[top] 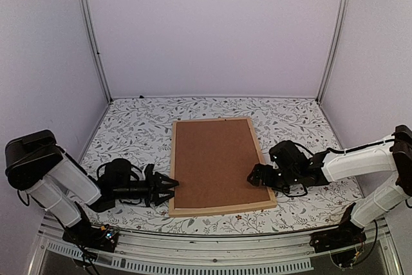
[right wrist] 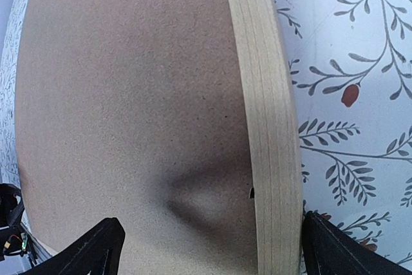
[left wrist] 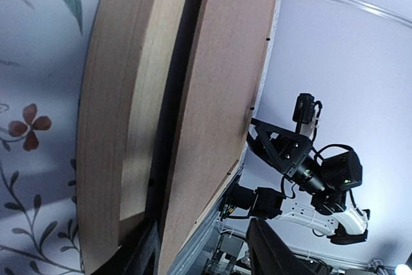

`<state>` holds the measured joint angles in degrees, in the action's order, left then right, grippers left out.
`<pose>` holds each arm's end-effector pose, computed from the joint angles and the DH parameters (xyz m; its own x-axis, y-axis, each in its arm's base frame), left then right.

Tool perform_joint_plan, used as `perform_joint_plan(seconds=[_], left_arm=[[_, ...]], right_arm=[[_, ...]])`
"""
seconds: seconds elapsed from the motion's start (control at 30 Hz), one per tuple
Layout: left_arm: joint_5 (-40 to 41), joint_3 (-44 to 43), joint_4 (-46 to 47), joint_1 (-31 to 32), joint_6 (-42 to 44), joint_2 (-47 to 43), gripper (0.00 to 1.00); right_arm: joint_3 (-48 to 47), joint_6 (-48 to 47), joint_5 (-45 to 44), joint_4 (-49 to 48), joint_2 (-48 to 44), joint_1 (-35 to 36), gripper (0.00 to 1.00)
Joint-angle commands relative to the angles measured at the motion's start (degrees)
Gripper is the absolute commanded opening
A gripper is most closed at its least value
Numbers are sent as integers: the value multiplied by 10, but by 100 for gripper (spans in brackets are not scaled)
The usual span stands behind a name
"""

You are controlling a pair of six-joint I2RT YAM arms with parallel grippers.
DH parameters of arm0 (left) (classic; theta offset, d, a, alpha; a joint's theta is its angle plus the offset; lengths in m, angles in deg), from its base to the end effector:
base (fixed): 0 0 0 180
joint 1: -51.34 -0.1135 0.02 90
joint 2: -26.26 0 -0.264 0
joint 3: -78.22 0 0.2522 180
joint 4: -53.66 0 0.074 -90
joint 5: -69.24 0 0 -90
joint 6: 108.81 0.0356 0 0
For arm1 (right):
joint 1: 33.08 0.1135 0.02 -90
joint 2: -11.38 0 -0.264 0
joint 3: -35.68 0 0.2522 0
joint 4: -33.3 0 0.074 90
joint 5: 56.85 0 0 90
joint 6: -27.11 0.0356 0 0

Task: Put the photo into the frame
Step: Pick up the backboard from the frame body.

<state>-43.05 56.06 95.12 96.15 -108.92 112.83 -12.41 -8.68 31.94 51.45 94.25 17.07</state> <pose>0.1406 -0.1587 0.1079 -0.8994 -0.4108 0.1497 -0.2784 0.2740 -0.9206 0.1675 0.1995 0.1442 -0.9150 0.1694 -0.3662 -0.0294 0.8773 0.4791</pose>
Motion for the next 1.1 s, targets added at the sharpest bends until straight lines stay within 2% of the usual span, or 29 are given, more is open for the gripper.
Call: perform_joint_plan(seconds=[0.0,0.1,0.37,0.57,0.9,1.0,1.07], left_arm=[[-91,-34,281,22,-68,34,48],[-90,-30,287,23,-71,46,47],[-87,-48,195,22,-16,-20,47],[-90,-60,207,19,-2,-39,47],[-102,-66,217,20,-15,-7,46],[-100,-65,187,19,-11,-12,46],[-98,-69,131,19,5,-31,46]], right_arm=[[6,39,214,-150,26,35,99],[7,39,217,-153,29,35,99],[8,38,216,-154,31,35,99],[8,36,217,-154,32,35,98],[6,34,218,-152,29,35,98],[7,34,215,-148,26,35,98],[5,32,211,-139,22,35,98]])
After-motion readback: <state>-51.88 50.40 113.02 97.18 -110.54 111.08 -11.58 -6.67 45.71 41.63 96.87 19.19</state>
